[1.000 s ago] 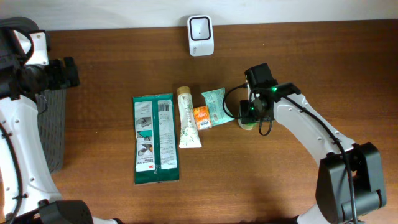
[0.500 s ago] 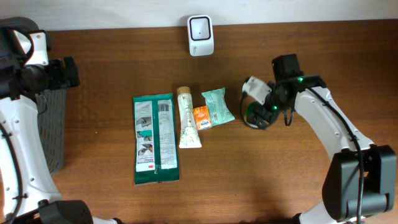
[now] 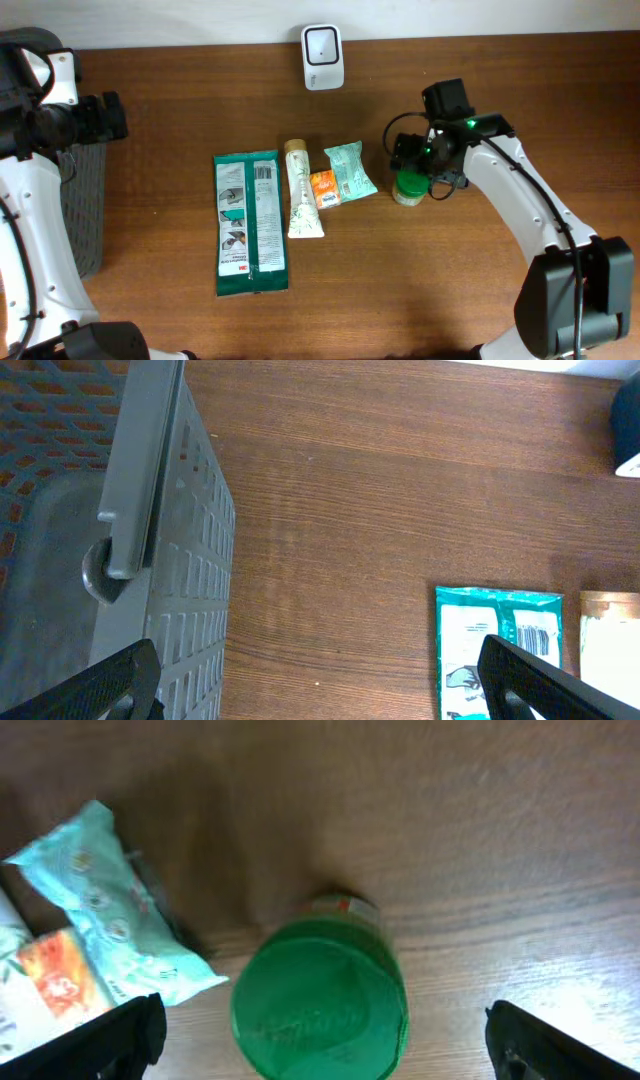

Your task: Scan the item barcode

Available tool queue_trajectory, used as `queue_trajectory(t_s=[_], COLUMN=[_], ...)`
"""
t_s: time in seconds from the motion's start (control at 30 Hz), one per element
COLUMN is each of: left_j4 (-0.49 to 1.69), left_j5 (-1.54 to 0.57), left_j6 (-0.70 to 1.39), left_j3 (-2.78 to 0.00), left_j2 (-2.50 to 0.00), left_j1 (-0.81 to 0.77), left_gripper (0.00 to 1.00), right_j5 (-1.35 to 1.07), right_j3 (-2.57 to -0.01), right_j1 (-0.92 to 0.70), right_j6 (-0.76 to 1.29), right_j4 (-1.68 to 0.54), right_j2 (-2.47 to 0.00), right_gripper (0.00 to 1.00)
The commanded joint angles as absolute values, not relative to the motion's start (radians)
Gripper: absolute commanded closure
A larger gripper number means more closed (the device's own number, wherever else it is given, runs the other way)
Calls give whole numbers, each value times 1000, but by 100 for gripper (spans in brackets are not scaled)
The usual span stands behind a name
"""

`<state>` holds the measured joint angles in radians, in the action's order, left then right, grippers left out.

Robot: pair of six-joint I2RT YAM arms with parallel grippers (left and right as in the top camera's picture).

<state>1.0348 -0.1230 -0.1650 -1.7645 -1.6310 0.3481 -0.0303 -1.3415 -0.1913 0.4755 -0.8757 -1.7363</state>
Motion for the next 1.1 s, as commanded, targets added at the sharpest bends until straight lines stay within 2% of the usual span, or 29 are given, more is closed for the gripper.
queue_trajectory(t_s=[0.0, 0.1, 0.17, 0.23, 0.33, 0.37, 0.43, 0.5, 0.57, 0.63, 0.73, 0.77, 0.83, 0.9, 0.93, 1.07], left_j4=[1035, 1035, 1035, 1035, 1035, 1035, 1035, 1035, 1035, 1035, 1035, 1035, 1035, 1035, 1035, 1035], left_j5=[-124, -124, -123, -124, -124, -123, -123, -124, -124, -123, -123, -123, -123, -124, -123, -124], left_j6=[-178, -178, -178, -178, -178, -178, -178, -178, -178, -178, -178, -178, -178, -178, -178, -178], left_j3=[-1770, -1770, -1770, -1770, -1770, -1770, -1770, -1770, -1770, -1770, -1770, -1770, -1770, -1770, -1770, -1770], left_j2=[-1615, -1615, -1615, -1615, -1615, -1615, -1615, -1615, -1615, -1615, -1615, -1615, -1615, -1615, -1615, -1615], left_j1=[350, 350, 350, 350, 350, 350, 350, 350, 350, 350, 350, 350, 350, 350, 350, 350], left_gripper=[1, 1, 1, 1, 1, 1, 1, 1, 1, 1, 1, 1, 1, 1, 1, 1], right_j5=[-22, -33, -33, -33, -33, -39, -49, -57, -172, -190, -168, -169, -165, -165, -165, -165], right_j3=[-1312, -1312, -1312, -1312, -1312, -1319, -1399, -1480, -1524, -1502, -1446, -1438, -1436, -1436, -1436, -1571], right_j1=[-198, -204, -205, -205, -204, -202, -202, -203, -203, -202, -202, -202, -202, -202, -202, -202], right_j6=[505, 503, 476, 467, 440, 401, 259, 99, -229, -476, -737, -757, -771, -709, -626, -164], right_j4=[-857, -856, -882, -886, -907, -908, -965, -1028, -1067, -1059, -1060, -1059, -1067, -1070, -1066, -1157], right_j2=[-1742, -1786, -1816, -1829, -1836, -1835, -1825, -1813, -1808, -1815, -1855, -1857, -1857, -1857, -1857, -1856], right_gripper=[1, 0, 11, 17, 33, 39, 44, 44, 44, 43, 43, 43, 30, 22, 4, 2])
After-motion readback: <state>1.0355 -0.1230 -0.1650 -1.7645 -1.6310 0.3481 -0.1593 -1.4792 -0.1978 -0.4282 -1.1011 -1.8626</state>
